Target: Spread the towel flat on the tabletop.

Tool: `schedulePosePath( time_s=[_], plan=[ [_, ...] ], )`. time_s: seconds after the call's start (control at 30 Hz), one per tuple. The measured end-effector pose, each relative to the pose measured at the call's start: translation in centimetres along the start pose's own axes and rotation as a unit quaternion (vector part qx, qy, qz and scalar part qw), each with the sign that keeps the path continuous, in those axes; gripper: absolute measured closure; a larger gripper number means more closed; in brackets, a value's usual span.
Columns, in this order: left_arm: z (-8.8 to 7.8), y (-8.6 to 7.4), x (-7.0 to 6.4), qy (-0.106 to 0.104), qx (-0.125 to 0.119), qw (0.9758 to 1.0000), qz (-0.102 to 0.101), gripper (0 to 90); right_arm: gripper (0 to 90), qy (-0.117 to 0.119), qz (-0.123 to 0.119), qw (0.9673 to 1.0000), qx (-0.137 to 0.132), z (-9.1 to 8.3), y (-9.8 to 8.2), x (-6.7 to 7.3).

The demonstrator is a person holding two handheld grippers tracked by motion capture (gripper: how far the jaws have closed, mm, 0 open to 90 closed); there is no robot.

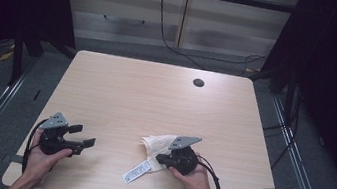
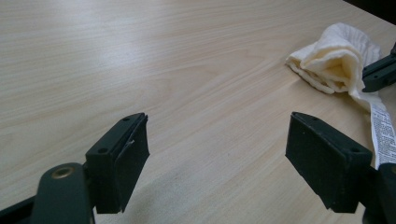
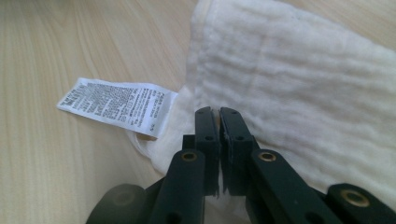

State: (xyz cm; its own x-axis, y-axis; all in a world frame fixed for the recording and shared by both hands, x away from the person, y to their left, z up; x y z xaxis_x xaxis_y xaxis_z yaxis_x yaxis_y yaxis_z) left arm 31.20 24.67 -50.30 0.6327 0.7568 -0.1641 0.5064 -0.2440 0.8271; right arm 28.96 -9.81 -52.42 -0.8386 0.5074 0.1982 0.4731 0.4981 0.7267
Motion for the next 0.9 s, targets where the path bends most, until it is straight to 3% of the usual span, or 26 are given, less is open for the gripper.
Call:
schedulePosePath(
  time_s=[0.33,0.5,0.63,0.77,0.9],
  plan=[
    [0.1,0.0,-0.1,0.001,0.002,1.0000,0.000,20.9,87.2,0.000,0.006,0.9973,-0.074,-3.9,3.0,-0.3],
    [0.1,0.0,-0.1,0.001,0.002,1.0000,0.001,20.9,87.4,-0.014,0.002,0.9944,-0.105,-6.0,5.4,-0.8],
    [0.0,0.0,0.0,0.001,0.000,1.0000,0.002,20.9,87.4,-0.024,-0.003,0.9903,-0.137,-8.0,7.8,-1.2],
    [0.0,0.1,0.0,0.000,-0.001,1.0000,0.000,20.9,87.5,-0.030,-0.007,0.9890,-0.145,-8.9,8.8,-1.2],
    [0.0,0.1,0.0,0.001,-0.001,1.0000,0.001,20.9,87.5,-0.044,-0.018,0.9836,-0.174,-11.5,10.5,-1.1]
  ],
)
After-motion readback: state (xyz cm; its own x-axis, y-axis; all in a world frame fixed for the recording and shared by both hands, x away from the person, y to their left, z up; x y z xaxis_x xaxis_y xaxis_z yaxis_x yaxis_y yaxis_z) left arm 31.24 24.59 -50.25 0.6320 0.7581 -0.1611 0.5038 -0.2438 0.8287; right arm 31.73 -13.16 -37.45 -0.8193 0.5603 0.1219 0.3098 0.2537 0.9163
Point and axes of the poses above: each handheld gripper's, and its own axes: z roughly forward along the jaws, y roughly out of its top, x roughly to its left, the point moved 4 cm from there along z, roughly forward along the jaws, and after that the axes turned 4 degrees about y, right-handed, at the moved point
